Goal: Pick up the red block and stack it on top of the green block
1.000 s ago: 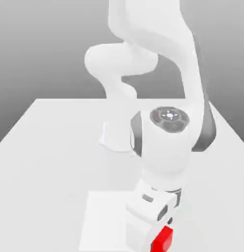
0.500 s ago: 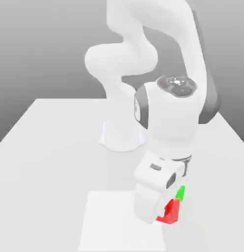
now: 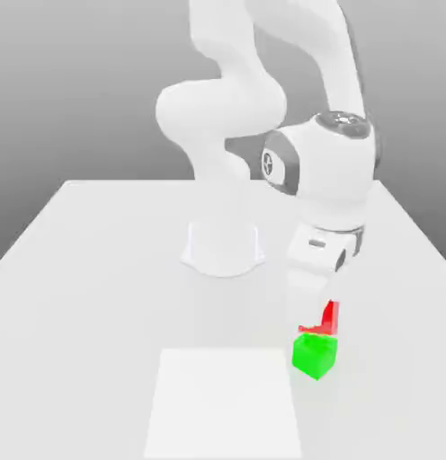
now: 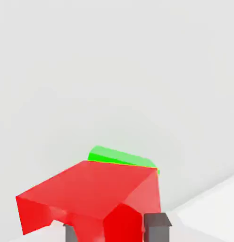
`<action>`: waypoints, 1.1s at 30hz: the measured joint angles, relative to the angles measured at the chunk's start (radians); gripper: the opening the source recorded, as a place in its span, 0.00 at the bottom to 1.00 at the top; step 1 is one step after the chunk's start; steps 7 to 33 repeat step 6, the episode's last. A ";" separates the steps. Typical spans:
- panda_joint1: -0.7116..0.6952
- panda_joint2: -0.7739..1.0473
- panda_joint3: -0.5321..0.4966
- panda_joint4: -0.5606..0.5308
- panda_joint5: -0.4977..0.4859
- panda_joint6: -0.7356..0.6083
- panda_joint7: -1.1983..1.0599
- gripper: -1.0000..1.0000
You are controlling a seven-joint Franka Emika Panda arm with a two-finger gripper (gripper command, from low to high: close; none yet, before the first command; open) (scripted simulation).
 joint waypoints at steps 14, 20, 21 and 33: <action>0.003 0.013 -0.003 0.000 -0.001 0.013 0.001 1.00; 0.003 0.013 -0.003 0.000 -0.001 0.013 0.001 1.00; 0.003 0.013 -0.003 0.000 -0.001 0.013 0.001 1.00; 0.003 0.013 -0.003 0.000 -0.001 0.013 0.001 1.00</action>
